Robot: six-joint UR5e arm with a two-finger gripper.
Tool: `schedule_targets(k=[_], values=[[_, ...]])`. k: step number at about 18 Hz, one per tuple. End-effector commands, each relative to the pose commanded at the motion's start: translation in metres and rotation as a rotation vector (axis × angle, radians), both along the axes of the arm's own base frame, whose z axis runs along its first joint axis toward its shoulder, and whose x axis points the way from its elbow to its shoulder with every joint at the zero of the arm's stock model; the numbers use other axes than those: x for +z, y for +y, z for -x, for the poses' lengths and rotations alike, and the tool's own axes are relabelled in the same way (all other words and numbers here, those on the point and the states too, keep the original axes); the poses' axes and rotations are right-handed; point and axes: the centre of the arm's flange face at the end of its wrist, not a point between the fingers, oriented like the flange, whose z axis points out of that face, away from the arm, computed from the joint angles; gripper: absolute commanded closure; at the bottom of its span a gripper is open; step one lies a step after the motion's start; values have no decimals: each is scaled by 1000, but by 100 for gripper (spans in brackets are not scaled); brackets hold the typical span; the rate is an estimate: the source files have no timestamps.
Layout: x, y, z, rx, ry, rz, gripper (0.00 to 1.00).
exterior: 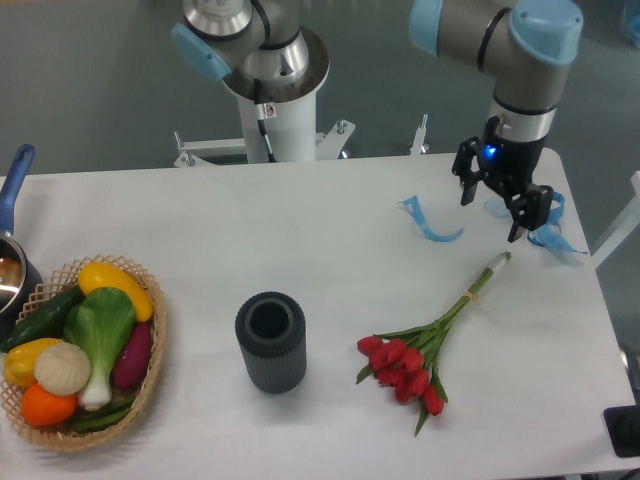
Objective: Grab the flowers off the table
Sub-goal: 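Move the open gripper over the green stems of the red tulips, then lower the gripper around the tulip stems and close it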
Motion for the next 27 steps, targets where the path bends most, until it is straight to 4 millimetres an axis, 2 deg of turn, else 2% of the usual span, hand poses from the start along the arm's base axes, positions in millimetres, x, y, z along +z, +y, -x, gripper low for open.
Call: schedule_targets(k=[2,3,5,9,14,18,22,24,27], values=[[-11,6,-3,-11,-20,5,0],[-26,13,-1,-14,-45,10,0],[-47,37,0,10,-79,14,0],[-65,64,-2,88,-73,-2,0],[-89,68,1,115,-112,9,0],[-97,72,16,164,-116,5,0],[-102,77,21,227,-93,-21,0],[-116,81,23,229,-102,-17,0],[-124,84,26,228,-94,-22,0]])
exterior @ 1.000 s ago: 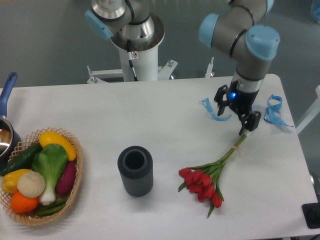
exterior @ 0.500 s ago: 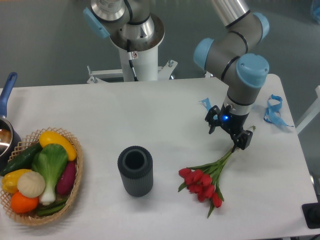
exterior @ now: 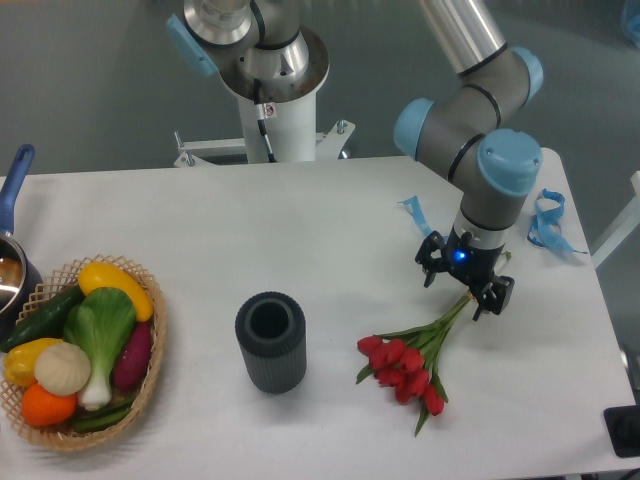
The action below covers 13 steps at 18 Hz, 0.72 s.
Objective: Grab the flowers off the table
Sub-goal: 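Lower the gripper around the tulip stems and close it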
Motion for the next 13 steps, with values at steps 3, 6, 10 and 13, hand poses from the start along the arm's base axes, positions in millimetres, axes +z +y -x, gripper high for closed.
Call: schedule_targets(k=[3,6,10,13], values=[[-8,0,2,-5,-9,3,0],[-18,-1,-2,-10,-26,12,0],[-29,2,-13,-21,-48,23,0],[-29,2,-12,-22,-46,24,1]])
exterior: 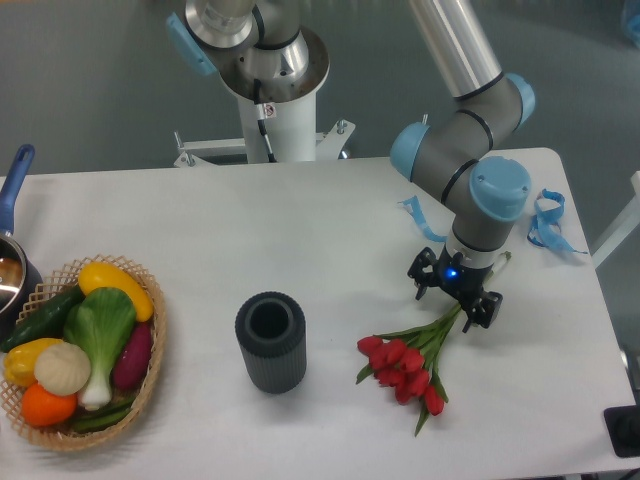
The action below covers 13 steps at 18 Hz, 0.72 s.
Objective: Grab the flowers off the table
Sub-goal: 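Lower the gripper around the tulip stems and close it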
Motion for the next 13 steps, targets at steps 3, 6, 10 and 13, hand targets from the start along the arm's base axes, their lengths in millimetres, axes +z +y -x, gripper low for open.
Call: schedule_targets(k=[3,6,10,13], values=[[-1,0,0,-1,-1,1,13],[3,0,0,-1,5,-2,34],[5,0,2,0,9,-4,60],[7,-2,3,5,11,-5,67]])
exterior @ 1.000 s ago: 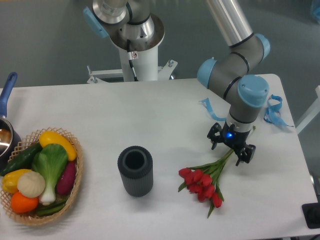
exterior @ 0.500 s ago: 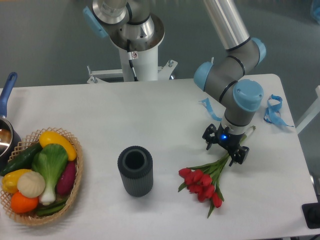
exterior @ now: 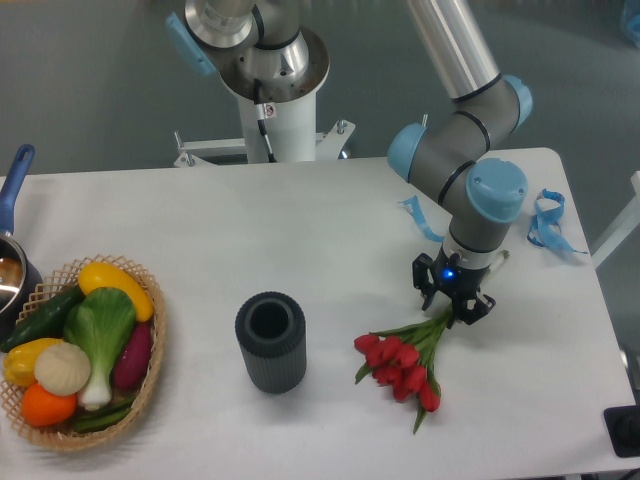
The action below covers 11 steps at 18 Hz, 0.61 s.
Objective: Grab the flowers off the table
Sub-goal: 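Lower the gripper around the tulip stems and close it, then lift the tulip bunch upright above the table toward the grey vase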
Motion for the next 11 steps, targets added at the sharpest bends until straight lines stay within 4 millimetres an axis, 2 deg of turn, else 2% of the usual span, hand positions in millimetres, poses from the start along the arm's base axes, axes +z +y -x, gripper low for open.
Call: schedule_targets(k=[3,4,5,11], values=[[2,0,1,11,0,1,76],[3,0,1,12,1,1,83],[3,1,0,11,1,1,87],[9,0,1,14,7,-11,90]])
